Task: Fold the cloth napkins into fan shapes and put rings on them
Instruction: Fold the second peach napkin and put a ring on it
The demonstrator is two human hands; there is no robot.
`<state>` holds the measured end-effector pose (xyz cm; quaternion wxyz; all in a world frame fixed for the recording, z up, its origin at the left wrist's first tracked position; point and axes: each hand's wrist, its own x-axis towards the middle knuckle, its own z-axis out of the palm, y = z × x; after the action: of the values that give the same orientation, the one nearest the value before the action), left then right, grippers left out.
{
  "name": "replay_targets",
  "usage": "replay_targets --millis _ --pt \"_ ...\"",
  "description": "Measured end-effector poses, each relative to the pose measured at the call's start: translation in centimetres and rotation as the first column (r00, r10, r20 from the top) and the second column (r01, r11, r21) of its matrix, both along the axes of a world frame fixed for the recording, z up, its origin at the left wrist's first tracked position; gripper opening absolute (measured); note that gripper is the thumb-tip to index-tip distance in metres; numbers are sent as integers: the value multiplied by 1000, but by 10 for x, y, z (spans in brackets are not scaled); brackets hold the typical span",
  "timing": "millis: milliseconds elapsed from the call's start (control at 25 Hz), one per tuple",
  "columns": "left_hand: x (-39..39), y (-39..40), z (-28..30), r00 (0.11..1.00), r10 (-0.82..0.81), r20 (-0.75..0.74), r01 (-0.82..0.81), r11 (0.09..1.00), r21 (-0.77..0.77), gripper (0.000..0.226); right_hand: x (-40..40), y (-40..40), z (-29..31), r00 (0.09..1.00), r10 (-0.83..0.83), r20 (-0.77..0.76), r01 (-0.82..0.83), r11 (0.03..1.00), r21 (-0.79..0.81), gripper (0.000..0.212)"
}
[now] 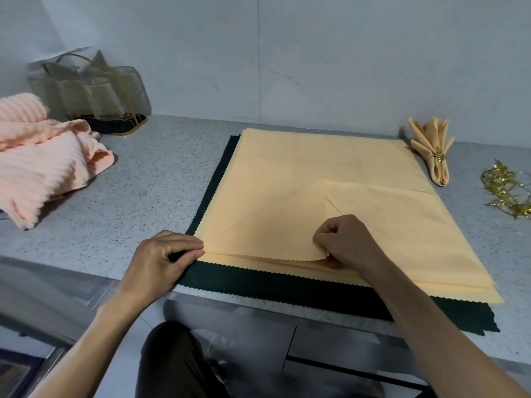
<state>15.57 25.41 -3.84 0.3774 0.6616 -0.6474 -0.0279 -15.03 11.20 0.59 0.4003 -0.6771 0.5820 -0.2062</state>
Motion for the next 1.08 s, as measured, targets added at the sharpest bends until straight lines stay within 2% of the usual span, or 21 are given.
replay_targets --millis 160,280,360,440,520,600,680,720,760,840,880,920,960,1040,1080 --pt "0 0 0 1000 11 -22 -11 1000 17 13 1 0 0 999 24 -43 -24 1000 -4 15" --pt "0 -2 3 999 40 -19 -39 995 87 10 2 1 2 996 49 -72 -49 999 4 15" --pt "-5 -2 10 993 64 102 -74 992 106 11 3 1 2 990 75 -121 -78 997 -17 13" --pt "-25 -10 23 975 41 220 -55 997 59 33 3 1 1 982 93 -161 -100 995 -32 11" --pt "-59 -32 32 955 -5 296 -8 999 44 42 4 0 1 979 94 -180 -102 994 -39 10" --pt "-100 -60 29 952 -58 301 -8 977 214 46 4 2 1 979 91 -183 -102 993 -55 9" --pt "-128 -78 17 973 -41 227 -61 904 424 54 4 6 3 975 95 -200 -112 991 -73 6" --pt "-135 -82 10 964 -49 261 -88 867 490 58 4 8 6 961 107 -255 -131 988 -80 3" --pt "-138 -83 4 949 -73 306 -104 844 526 60 6 12 8 921 121 -372 -174 978 -113 2" --pt "-140 -80 1 923 -93 372 -127 842 524 63 18 20 9 794 54 -606 -319 886 -338 11" --pt "-140 -79 2 910 -106 402 -133 841 525 65 28 24 8 806 22 -591 -374 793 -481 15" --pt "-139 -78 3 887 -129 442 -144 834 532 68 40 26 5 842 69 -536 -407 733 -545 22" --pt "-138 -79 3 860 -151 488 -157 830 535 73 52 23 1 856 179 -484 -445 733 -515 33" --pt "-139 -79 1 842 -160 515 -164 834 527 77 69 7 -13 804 394 -446 -541 796 -271 56" --pt "-139 -78 0 862 -142 486 -151 844 514 74 72 -6 -21 777 424 -466 -547 821 -164 61"
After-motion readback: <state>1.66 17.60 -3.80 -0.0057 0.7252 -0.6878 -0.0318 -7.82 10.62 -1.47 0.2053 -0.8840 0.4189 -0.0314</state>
